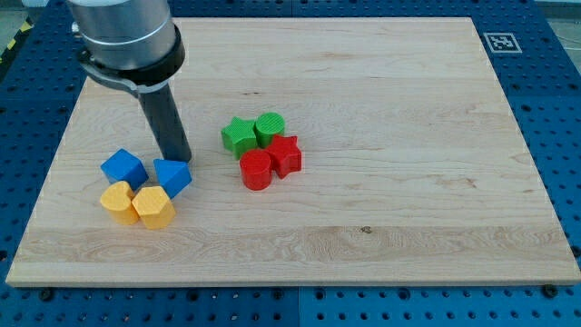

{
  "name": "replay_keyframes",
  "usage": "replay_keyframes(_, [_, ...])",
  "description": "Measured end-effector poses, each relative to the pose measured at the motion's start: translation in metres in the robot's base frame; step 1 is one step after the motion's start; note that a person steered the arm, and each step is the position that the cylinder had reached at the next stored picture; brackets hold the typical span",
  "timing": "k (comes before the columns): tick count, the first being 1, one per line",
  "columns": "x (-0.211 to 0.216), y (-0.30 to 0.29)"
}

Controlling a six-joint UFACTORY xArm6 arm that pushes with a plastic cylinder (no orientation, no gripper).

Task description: Move the red circle below the red star

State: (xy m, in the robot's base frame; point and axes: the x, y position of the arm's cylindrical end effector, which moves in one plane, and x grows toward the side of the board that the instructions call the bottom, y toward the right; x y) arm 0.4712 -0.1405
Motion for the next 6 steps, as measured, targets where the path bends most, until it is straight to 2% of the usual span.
replay_keyframes(3, [0.008, 0.078])
replay_keyframes(6, [0.043, 0.109])
